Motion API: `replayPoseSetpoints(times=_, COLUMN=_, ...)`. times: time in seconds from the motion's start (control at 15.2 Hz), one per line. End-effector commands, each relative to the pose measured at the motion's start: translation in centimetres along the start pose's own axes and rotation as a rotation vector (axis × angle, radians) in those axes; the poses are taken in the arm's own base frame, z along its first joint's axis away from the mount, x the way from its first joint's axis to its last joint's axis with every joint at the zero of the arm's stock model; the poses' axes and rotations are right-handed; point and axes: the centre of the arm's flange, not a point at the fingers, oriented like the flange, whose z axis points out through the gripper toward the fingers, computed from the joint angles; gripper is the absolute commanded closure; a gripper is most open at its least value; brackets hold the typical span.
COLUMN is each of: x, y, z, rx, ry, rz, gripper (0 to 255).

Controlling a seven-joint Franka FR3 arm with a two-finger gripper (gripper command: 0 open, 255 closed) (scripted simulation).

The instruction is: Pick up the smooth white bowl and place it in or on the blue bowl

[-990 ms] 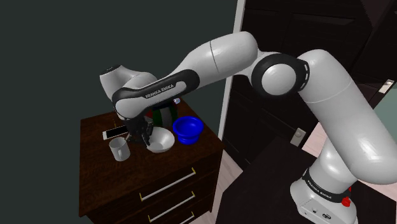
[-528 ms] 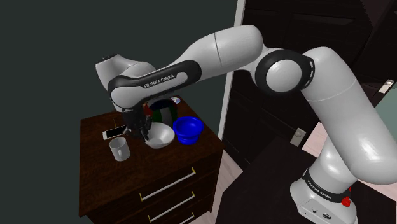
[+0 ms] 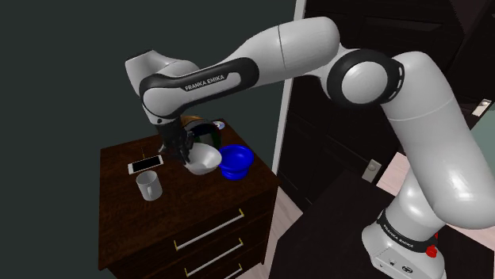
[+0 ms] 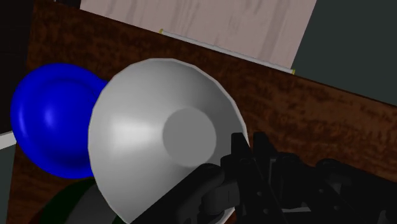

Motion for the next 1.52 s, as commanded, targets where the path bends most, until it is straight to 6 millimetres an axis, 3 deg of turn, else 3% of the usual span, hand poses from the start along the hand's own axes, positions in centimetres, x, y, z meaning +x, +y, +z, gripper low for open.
replayPoseSetpoints(times=0.0, x=0.1, y=2.4, z=-0.2, rx=0.000, ry=0.000, rz=0.000, gripper=255)
replayPoseSetpoints(times=0.86, x=1.1, y=18.9, z=-2.5, rx=0.000, ry=0.000, rz=0.000, gripper=255)
replayPoseSetpoints(times=1.45, x=1.7, y=18.5, z=2.2, rx=0.000, ry=0.000, rz=0.000, gripper=255)
